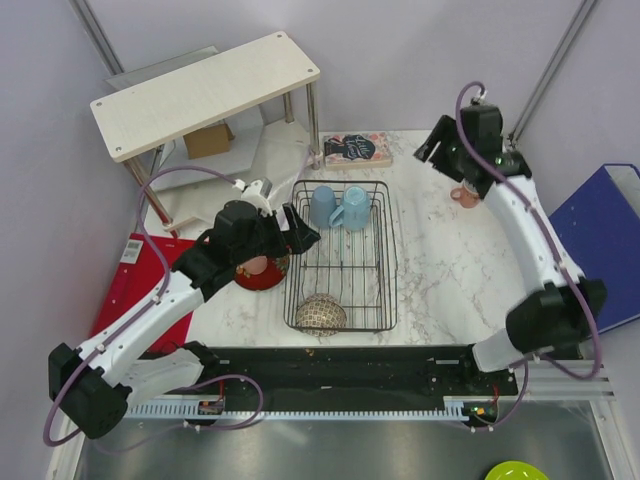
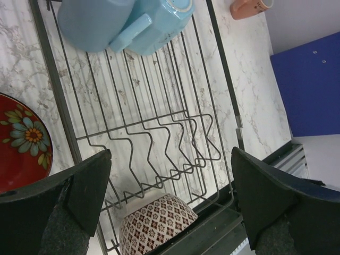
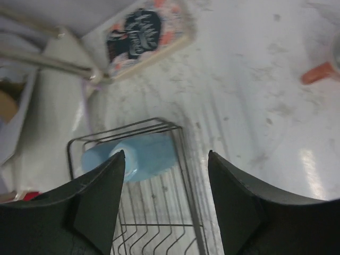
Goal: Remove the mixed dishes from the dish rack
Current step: Pick up the cup from the dish rack.
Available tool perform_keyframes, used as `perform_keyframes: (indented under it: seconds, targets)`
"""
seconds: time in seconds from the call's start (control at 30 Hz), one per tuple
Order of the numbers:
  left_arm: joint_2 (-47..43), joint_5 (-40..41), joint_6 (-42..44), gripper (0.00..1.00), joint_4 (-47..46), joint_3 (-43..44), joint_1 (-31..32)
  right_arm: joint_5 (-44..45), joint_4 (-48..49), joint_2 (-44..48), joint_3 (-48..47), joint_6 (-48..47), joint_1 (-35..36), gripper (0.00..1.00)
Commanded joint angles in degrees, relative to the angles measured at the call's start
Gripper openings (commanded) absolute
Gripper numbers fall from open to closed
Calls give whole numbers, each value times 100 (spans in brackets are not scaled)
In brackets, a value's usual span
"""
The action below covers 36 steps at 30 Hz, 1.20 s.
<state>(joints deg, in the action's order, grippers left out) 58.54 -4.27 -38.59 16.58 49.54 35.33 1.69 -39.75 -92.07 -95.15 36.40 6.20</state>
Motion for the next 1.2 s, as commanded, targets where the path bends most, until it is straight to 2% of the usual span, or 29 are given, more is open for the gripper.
perform_keyframes:
  seconds: [0.0,0.17,0.23,0.37,0.53,0.7,0.97,1.17]
  targets:
    - [524,410,361,99,108,555,-9,32,2382,1829,2305,-89,689,70]
    - [1263,752,545,95,188,1066,26,427,2813,2789,3755,-449,1427,70]
    - [1684,849,729,93,162,1408,35,585,2937,3045,4065,-555,1681,70]
    - [2397,998,1099,93,153,2094,35,867,3061,3599,4653,-722,1789,70]
    - [3267,1429,1108,93,223,3060,35,842,3061,4144,5050,-740,1789,70]
    - [4180,1929,906,89,530,3763,35,771,2973,4575,5367,-731,1789,71]
    - [4964,2474,774,86,698,4143,35,675,2903,4865,5613,-687,1789,71]
    - [5343,2589,879,86,698,4371,26,613,2903,4857,5675,-634,1789,71]
